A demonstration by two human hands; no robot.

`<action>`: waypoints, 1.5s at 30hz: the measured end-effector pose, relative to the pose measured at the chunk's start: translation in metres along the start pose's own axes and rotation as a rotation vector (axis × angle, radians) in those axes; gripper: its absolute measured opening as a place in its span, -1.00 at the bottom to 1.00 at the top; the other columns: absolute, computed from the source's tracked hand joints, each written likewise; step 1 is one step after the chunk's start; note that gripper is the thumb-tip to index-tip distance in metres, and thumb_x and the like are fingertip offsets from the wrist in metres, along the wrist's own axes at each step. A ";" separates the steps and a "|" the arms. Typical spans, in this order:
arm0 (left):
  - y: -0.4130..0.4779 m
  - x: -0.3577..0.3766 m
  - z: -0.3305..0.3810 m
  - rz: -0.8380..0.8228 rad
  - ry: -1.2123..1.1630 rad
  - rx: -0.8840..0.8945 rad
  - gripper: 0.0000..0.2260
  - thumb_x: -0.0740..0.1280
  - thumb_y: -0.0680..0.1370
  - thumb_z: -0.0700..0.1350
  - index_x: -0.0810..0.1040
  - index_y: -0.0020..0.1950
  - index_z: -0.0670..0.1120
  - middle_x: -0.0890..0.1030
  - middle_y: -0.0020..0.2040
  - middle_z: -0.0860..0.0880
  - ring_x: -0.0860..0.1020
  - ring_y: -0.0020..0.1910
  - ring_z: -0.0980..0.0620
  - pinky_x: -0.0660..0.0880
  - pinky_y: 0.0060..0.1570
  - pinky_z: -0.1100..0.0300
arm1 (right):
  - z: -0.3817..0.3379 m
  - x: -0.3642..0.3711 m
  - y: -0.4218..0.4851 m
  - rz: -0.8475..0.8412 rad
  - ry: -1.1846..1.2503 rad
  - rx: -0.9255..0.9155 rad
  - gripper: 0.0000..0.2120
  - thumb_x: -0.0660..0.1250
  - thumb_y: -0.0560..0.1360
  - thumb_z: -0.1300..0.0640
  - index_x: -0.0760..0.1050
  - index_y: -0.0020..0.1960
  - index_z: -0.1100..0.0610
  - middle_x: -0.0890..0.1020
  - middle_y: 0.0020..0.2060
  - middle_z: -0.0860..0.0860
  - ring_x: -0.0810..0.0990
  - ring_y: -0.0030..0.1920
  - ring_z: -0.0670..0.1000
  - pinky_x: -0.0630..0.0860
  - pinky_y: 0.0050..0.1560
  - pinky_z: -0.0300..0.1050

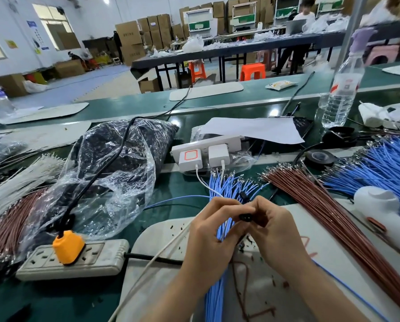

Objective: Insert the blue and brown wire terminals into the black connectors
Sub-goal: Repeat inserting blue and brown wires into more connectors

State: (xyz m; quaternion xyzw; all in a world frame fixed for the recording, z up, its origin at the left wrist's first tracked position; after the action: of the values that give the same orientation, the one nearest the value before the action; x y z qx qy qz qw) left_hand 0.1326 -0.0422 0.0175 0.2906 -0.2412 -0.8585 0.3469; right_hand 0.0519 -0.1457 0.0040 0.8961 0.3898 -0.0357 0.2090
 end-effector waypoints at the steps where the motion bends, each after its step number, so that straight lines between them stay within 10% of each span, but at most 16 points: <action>1: 0.000 0.000 0.000 0.000 -0.001 -0.007 -0.77 0.40 0.44 -0.31 0.65 0.06 -0.09 0.57 -0.02 0.02 0.57 -0.02 0.12 0.47 0.03 0.30 | 0.000 0.000 0.000 0.012 -0.018 -0.014 -0.79 0.39 0.38 0.48 0.51 -0.24 0.20 0.63 -0.36 0.07 0.59 -0.36 -0.07 0.48 -0.32 -0.30; 38: -0.003 0.007 -0.012 -0.061 -0.045 -0.084 -0.78 0.33 0.48 -0.35 0.64 0.04 -0.11 0.60 -0.02 0.02 0.59 -0.01 0.07 0.53 0.03 0.16 | 0.005 0.006 0.002 0.048 -0.379 -0.032 -0.52 0.41 0.32 0.45 0.22 -0.38 -0.02 0.32 -0.56 -0.11 0.37 -0.48 -0.15 0.23 -0.48 -0.38; 45: -0.002 0.004 -0.022 0.067 -0.253 -0.191 -0.77 0.23 0.55 -0.26 0.52 0.04 0.06 0.58 -0.01 -0.14 0.62 0.01 -0.03 0.54 0.06 0.08 | -0.013 -0.018 0.020 0.070 -0.263 0.107 -0.71 0.32 0.42 0.44 0.56 -0.15 0.04 0.65 -0.26 -0.11 0.59 -0.29 -0.22 0.50 -0.20 -0.41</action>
State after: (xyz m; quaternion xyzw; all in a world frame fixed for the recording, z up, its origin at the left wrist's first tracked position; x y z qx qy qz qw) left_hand 0.1438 -0.0490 -0.0005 0.1375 -0.2100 -0.8952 0.3682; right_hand 0.0523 -0.1653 0.0264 0.9066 0.3253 -0.1664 0.2112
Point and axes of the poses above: each hand's wrist, its own y-axis towards the middle knuckle, its own x-axis out of the palm, z = x × y, the point moved 2 cm from there along y, towards the middle knuckle
